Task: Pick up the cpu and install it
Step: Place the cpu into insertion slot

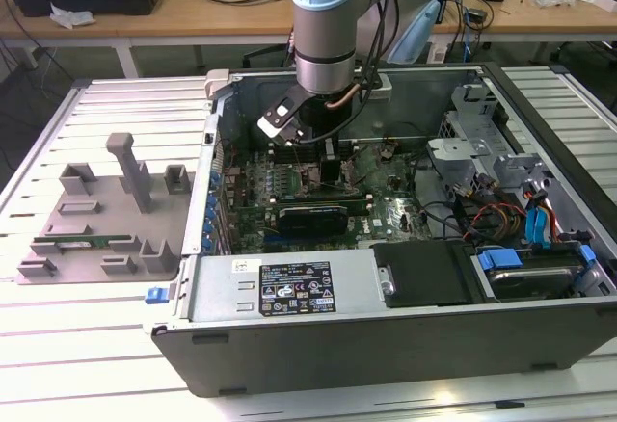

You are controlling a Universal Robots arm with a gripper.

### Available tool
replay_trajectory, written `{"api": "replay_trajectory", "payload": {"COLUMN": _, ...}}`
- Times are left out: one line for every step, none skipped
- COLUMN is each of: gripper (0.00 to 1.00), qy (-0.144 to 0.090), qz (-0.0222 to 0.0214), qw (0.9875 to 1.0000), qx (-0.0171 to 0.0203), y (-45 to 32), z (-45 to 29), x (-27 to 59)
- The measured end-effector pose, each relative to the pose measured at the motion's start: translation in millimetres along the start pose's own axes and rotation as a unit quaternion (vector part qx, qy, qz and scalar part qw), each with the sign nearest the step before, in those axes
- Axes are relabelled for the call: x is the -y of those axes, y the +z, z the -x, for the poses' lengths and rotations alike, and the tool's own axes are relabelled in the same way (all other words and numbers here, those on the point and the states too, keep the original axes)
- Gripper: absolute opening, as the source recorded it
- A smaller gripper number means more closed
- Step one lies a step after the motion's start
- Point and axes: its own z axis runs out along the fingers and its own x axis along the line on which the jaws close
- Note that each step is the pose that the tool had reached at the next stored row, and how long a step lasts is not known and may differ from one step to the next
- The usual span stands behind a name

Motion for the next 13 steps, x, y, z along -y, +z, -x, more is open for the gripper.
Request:
{"api": "replay_trajectory", "payload": {"gripper": 0.54, "qy": 0.001, "qz": 0.0, "qw": 1.0, "qx": 0.0001, "y": 0.0, "z": 0.0, "x": -0.1}}
{"api": "replay_trajectory", "payload": {"gripper": 0.54, "qy": 0.002, "qz": 0.0001, "qw": 1.0, "qx": 0.0001, "y": 0.0, "z": 0.0, "x": -0.2}}
{"api": "replay_trajectory", "payload": {"gripper": 0.54, "qy": 0.002, "qz": 0.0001, "qw": 1.0, "qx": 0.0001, "y": 0.0, "z": 0.0, "x": -0.2}}
{"api": "replay_trajectory", "payload": {"gripper": 0.54, "qy": 0.002, "qz": 0.0001, "qw": 1.0, "qx": 0.0001, "y": 0.0, "z": 0.0, "x": -0.2}}
{"api": "replay_trajectory", "payload": {"gripper": 0.54, "qy": 0.002, "qz": 0.0001, "qw": 1.0, "qx": 0.0001, "y": 0.0, "z": 0.0, "x": -0.2}}
{"api": "replay_trajectory", "payload": {"gripper": 0.54, "qy": 0.002, "qz": 0.0001, "qw": 1.0, "qx": 0.0002, "y": 0.0, "z": 0.0, "x": -0.2}}
{"api": "replay_trajectory", "payload": {"gripper": 0.54, "qy": 0.002, "qz": 0.0001, "qw": 1.0, "qx": 0.0001, "y": 0.0, "z": 0.0, "x": -0.2}}
{"api": "replay_trajectory", "payload": {"gripper": 0.54, "qy": 0.002, "qz": 0.0001, "qw": 1.0, "qx": 0.0002, "y": 0.0, "z": 0.0, "x": -0.2}}
{"api": "replay_trajectory", "payload": {"gripper": 0.54, "qy": 0.002, "qz": 0.0001, "qw": 1.0, "qx": 0.0001, "y": 0.0, "z": 0.0, "x": -0.2}}
{"api": "replay_trajectory", "payload": {"gripper": 0.54, "qy": 0.002, "qz": 0.0003, "qw": 1.0, "qx": 0.0, "y": 0.1, "z": 0.0, "x": -0.3}}
{"api": "replay_trajectory", "payload": {"gripper": 0.55, "qy": 0.002, "qz": 0.0003, "qw": 1.0, "qx": 0.0, "y": 0.1, "z": -0.1, "x": -0.3}}
{"api": "replay_trajectory", "payload": {"gripper": 0.55, "qy": 0.002, "qz": 0.0002, "qw": 1.0, "qx": 0.0, "y": 0.1, "z": -0.1, "x": -0.3}}
{"api": "replay_trajectory", "payload": {"gripper": 0.62, "qy": 0.002, "qz": 0.0001, "qw": 1.0, "qx": 0.0001, "y": 0.1, "z": 0.0, "x": -0.2}}
